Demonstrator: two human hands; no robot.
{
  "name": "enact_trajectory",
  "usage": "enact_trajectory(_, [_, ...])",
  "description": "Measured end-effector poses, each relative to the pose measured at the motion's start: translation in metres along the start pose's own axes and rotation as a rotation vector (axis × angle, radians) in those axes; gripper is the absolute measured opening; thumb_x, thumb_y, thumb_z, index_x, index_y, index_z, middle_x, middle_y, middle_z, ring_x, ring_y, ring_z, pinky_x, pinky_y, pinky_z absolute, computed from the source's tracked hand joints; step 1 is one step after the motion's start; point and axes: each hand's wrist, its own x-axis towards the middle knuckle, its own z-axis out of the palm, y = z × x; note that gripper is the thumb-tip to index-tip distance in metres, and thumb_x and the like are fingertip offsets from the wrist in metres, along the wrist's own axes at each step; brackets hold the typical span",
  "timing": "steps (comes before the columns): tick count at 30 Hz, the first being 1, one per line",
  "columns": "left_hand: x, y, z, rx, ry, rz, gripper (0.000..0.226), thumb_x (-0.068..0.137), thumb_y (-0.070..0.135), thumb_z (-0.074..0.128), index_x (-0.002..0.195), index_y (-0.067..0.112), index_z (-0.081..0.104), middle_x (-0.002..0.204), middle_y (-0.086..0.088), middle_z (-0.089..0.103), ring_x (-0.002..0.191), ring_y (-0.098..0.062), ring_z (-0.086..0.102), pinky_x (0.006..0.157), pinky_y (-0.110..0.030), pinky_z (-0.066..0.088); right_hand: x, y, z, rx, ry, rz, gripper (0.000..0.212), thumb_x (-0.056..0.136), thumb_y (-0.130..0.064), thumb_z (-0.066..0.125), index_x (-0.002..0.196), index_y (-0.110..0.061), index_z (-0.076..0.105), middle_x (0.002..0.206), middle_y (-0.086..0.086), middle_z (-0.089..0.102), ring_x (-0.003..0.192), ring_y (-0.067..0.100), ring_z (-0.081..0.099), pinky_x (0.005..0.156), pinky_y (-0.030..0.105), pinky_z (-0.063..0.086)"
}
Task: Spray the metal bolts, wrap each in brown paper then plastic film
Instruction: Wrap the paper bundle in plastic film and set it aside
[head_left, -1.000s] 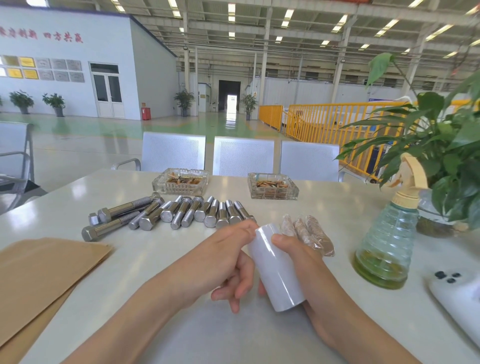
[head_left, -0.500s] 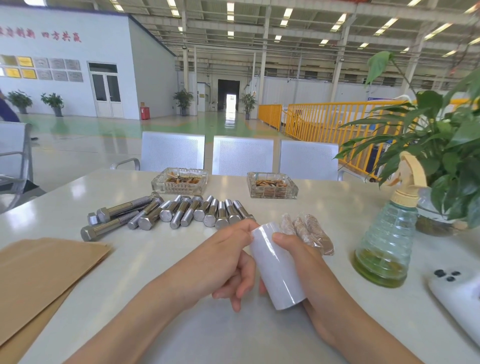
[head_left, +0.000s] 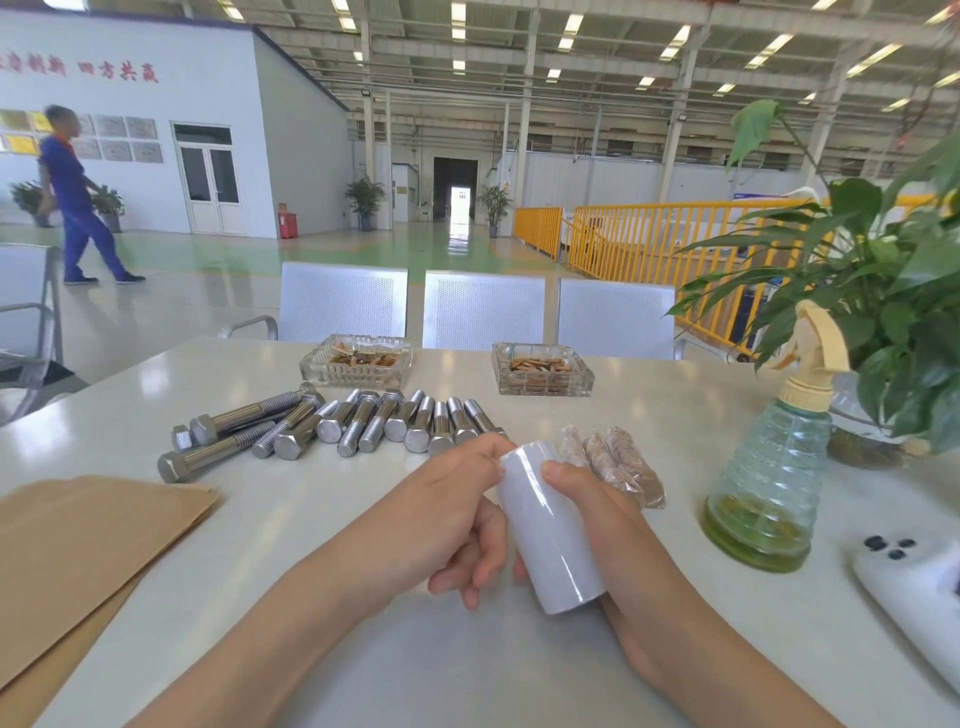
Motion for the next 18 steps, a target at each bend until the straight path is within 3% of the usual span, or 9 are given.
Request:
enact_trajectory(3, [0.003,0.001,-0.003,-0.039,0.167,0.062,0.039,0.1,0.006,0.03,0.107,0.022,0.065,0.059,-0.013,0.058,0.038,-0.023,0.037,0.044,-0.025,0.044,0.001,0.002,0.0,-0.028,0.05,-0.068,0.033,0.079,-0.056,0.063,0.102,-0.035,0.075,0.091,0.009,0.076,0.077,0.029,0.075,0.061,0.03,0.056])
enact_trajectory(6, [0.005,0.001,-0.009,-0.084,0.338,0.094,0.018,0.103,0.019,0.05,0.101,0.022,0.068,0.073,-0.002,0.063,0.043,-0.021,0.046,0.05,-0.033,0.051,0.002,0.003,-0.003,-0.068,0.115,-0.133,0.034,0.082,-0.053,0.06,0.112,-0.041,0.07,0.101,0.003,0.074,0.095,0.029,0.073,0.075,0.032,0.054])
enact_trajectory(7, [0.004,0.001,-0.01,-0.085,0.342,0.092,0.014,0.102,0.029,0.057,0.096,0.021,0.067,0.077,0.001,0.064,0.045,-0.021,0.05,0.05,-0.033,0.051,0.002,0.003,-0.003,-0.085,0.128,-0.155,0.035,0.082,-0.053,0.059,0.115,-0.043,0.068,0.101,-0.003,0.074,0.096,0.021,0.072,0.075,0.028,0.053])
enact_trajectory(10, [0.004,-0.003,-0.009,-0.071,0.291,0.058,0.031,0.091,0.046,0.068,0.093,0.016,0.065,0.08,0.002,0.065,0.052,-0.021,0.058,0.05,-0.032,0.053,0.002,0.002,-0.003,-0.117,0.117,-0.203,0.039,0.081,-0.051,0.061,0.12,-0.046,0.065,0.106,-0.017,0.073,0.095,0.001,0.069,0.072,0.017,0.049])
enact_trajectory(14, [0.006,-0.004,-0.01,-0.058,0.253,0.048,0.041,0.084,0.048,0.072,0.097,0.01,0.064,0.08,-0.001,0.067,0.056,-0.019,0.061,0.05,-0.03,0.053,0.002,0.002,-0.001,-0.113,0.078,-0.227,0.04,0.081,-0.044,0.067,0.121,-0.047,0.065,0.114,-0.016,0.073,0.102,0.002,0.069,0.073,0.011,0.052])
enact_trajectory(18, [0.005,-0.005,-0.018,-0.09,0.228,0.042,0.031,0.092,0.034,0.071,0.098,0.005,0.066,0.084,-0.006,0.072,0.059,-0.02,0.062,0.051,-0.029,0.053,0.002,0.003,-0.001,-0.116,0.086,-0.235,0.042,0.079,-0.043,0.067,0.121,-0.046,0.065,0.113,-0.016,0.074,0.103,0.004,0.069,0.077,0.019,0.05])
